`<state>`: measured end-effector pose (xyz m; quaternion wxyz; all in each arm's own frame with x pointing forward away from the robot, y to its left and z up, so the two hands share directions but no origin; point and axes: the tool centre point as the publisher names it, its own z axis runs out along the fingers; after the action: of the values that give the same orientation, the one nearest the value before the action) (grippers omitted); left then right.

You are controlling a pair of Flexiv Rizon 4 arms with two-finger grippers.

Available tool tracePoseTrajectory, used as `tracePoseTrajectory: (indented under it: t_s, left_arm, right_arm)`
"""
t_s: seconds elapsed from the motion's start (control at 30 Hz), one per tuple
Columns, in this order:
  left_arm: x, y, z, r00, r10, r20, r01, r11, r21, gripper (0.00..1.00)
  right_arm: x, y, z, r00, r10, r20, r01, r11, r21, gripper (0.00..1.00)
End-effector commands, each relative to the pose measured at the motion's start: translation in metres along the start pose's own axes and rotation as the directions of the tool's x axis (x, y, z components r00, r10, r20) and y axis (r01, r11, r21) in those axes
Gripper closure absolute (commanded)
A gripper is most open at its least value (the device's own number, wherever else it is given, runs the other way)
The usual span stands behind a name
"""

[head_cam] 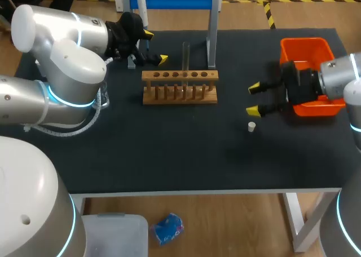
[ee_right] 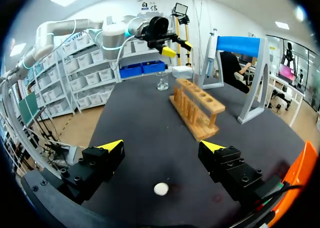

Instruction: Invert the test tube, pick up the pipette, mount the tip to pipette, aspirate from beaker and dispense into the tube, eject the tip, return the pipette, and cap with the stopper.

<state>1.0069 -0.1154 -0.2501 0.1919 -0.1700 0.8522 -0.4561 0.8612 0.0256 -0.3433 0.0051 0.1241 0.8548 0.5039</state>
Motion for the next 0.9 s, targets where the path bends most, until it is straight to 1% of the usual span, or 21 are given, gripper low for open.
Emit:
tracePoseTrajectory:
  t_s: [0.03, 0.1, 0.2, 0.27, 0.4, 0.47, 0.53, 0.63, 0.9]
  left_arm:
    - [-0.001, 0.000, 0.000, 1.000, 0.000, -0.004, 0.000, 1.000, 0.001, 0.00]
    - [-0.001, 0.000, 0.000, 1.000, 0.000, -0.004, 0.000, 1.000, 0.001, 0.00]
    - [-0.001, 0.000, 0.000, 1.000, 0.000, -0.004, 0.000, 1.000, 0.001, 0.00]
    - [-0.001, 0.000, 0.000, 1.000, 0.000, -0.004, 0.000, 1.000, 0.001, 0.00]
    - [-0.001, 0.000, 0.000, 1.000, 0.000, -0.004, 0.000, 1.000, 0.001, 0.00]
    - [-0.001, 0.000, 0.000, 1.000, 0.000, -0.004, 0.000, 1.000, 0.001, 0.00]
    - [-0.001, 0.000, 0.000, 1.000, 0.000, -0.004, 0.000, 1.000, 0.001, 0.00]
    - [-0.001, 0.000, 0.000, 1.000, 0.000, -0.004, 0.000, 1.000, 0.001, 0.00]
    - [-0.001, 0.000, 0.000, 1.000, 0.000, -0.004, 0.000, 1.000, 0.001, 0.00]
  right_arm:
    - [0.012, -0.013, -0.005, 1.000, -0.007, 0.001, 0.007, 1.000, 0.005, 0.00]
    - [0.015, -0.020, -0.005, 1.000, -0.003, -0.001, 0.003, 1.000, 0.008, 0.00]
    - [0.021, -0.033, -0.003, 1.000, 0.008, -0.008, -0.007, 0.999, 0.033, 0.00]
    - [0.021, -0.041, -0.001, 1.000, 0.014, -0.009, -0.013, 0.999, 0.044, 0.00]
    - [0.016, -0.053, 0.005, 1.000, -0.009, 0.023, 0.007, 0.996, 0.085, 0.00]
    - [0.012, -0.057, 0.008, 0.999, -0.013, 0.032, 0.010, 0.995, 0.097, 0.00]
    - [0.011, -0.060, 0.013, 0.998, -0.043, 0.040, 0.038, 0.993, 0.115, 0.00]
    - [0.011, -0.062, 0.016, 0.998, -0.059, 0.031, 0.055, 0.992, 0.113, 0.00]
    - [0.005, -0.072, 0.020, 0.998, -0.045, 0.032, 0.041, 0.991, 0.125, 0.00]
